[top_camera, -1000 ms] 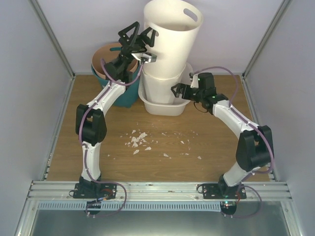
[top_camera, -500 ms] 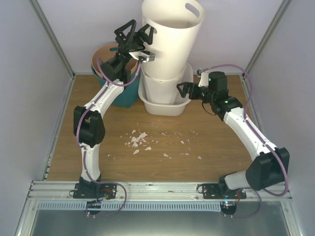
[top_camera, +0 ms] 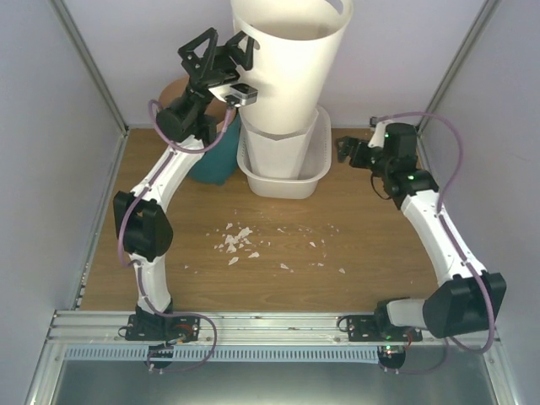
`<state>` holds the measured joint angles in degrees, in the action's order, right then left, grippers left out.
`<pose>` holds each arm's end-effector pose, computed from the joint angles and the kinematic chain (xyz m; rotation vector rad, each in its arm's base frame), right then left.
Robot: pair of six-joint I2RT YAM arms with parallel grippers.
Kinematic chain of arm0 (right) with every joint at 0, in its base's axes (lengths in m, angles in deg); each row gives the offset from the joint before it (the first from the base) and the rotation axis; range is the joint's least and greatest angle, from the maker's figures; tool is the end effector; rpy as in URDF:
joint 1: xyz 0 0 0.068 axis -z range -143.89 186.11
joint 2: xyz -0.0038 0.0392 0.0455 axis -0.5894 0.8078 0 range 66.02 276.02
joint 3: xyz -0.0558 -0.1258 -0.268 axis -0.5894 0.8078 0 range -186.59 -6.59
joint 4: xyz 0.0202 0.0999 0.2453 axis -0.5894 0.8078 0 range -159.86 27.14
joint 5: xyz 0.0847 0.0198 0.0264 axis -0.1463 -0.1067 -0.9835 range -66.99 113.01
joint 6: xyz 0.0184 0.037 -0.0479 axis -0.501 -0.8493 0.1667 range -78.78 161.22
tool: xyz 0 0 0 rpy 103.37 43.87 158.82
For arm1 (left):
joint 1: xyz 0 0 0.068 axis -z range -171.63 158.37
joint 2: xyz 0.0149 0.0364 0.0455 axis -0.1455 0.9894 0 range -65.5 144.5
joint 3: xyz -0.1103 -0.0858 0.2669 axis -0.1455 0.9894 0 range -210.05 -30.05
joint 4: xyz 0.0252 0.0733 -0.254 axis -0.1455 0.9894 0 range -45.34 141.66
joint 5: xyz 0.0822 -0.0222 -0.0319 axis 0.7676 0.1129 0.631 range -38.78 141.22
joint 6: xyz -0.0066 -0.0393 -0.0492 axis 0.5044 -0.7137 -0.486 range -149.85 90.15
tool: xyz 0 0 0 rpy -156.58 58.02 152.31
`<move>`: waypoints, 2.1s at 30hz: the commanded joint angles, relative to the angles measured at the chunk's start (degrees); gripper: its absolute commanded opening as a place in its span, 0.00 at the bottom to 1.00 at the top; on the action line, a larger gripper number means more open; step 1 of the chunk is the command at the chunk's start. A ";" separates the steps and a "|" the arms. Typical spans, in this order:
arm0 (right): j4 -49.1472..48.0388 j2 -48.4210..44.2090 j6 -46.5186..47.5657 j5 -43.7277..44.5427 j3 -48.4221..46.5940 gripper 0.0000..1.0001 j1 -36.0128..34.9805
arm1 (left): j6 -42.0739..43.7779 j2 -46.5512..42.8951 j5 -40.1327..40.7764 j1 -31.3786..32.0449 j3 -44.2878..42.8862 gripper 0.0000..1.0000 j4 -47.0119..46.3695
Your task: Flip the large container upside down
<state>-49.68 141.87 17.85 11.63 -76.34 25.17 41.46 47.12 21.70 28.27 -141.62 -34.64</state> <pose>0.3043 0.0687 0.3772 0.0965 2.0664 0.5751 0.3745 -0.1612 0.5535 0.5170 -0.2334 0.8210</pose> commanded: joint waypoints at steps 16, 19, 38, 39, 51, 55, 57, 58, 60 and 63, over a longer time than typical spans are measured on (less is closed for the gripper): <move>4.64 1.52 7.86 -3.52 -15.75 1.00 14.64 | -2.74 -20.60 -2.37 1.77 16.28 0.99 -8.61; 5.45 2.14 7.95 -5.05 -18.55 1.00 14.75 | -4.50 -24.58 -3.15 2.38 21.38 0.99 -9.30; 9.64 -7.84 -0.76 -19.88 -20.63 1.00 14.72 | -7.18 -44.70 -2.53 9.19 44.44 0.99 -6.71; 10.11 -8.85 -1.26 -20.23 -20.23 1.00 14.66 | -7.39 -45.75 -2.26 9.52 45.75 0.99 -6.57; 10.32 -21.09 -8.17 -26.32 -8.67 1.00 13.69 | -6.49 -53.37 -1.31 11.40 57.54 0.99 -1.73; 10.21 -22.22 -8.99 -26.59 -5.38 1.00 12.87 | -6.85 -54.29 -0.58 12.11 60.43 0.99 -1.82; 9.13 -22.98 -9.45 -25.86 -3.50 1.00 12.66 | -7.17 -54.71 -0.66 12.30 62.00 0.99 -2.09; 8.37 -23.17 -9.92 -25.73 -2.79 1.00 12.62 | -7.27 -54.84 -0.74 12.35 62.60 0.99 -2.27; 6.66 -22.85 -10.76 -26.07 -1.60 1.00 12.25 | -7.62 -54.92 -0.81 12.51 63.40 0.99 -2.44; 5.16 -21.36 -11.01 -26.45 -1.09 1.00 10.99 | -7.87 -54.79 -0.83 12.75 64.07 0.99 -2.36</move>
<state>-41.15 119.71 8.45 -13.53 -77.96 37.76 33.70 -6.10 17.44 40.29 -77.55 -32.37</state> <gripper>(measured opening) 0.997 0.990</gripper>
